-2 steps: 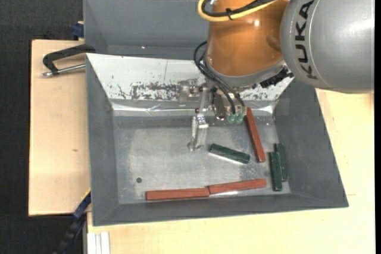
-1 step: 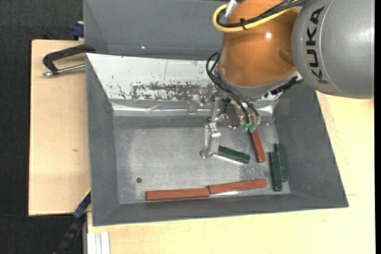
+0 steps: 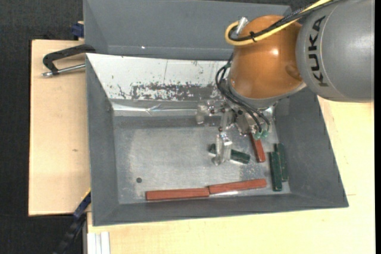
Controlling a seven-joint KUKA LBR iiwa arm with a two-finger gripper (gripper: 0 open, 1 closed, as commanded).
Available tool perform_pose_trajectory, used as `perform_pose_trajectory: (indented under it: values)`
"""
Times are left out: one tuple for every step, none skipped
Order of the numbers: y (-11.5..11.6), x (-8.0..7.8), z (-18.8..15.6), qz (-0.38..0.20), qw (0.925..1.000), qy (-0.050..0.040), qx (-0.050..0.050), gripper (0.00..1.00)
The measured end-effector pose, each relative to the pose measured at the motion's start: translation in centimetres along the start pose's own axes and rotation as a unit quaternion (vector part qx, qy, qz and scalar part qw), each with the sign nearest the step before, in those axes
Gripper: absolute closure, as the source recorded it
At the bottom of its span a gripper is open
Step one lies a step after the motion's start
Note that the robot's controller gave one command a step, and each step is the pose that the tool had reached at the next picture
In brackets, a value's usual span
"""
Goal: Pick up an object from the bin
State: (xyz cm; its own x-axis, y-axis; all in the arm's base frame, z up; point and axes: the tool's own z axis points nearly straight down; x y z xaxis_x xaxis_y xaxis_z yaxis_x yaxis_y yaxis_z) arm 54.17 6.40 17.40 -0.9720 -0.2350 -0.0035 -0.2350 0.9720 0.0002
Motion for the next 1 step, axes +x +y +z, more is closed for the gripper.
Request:
perform_pose_trajectory:
  values:
    - [-1.65,0.80,0.53,-0.029,0.9996,0.0020,-0.001,0.00]
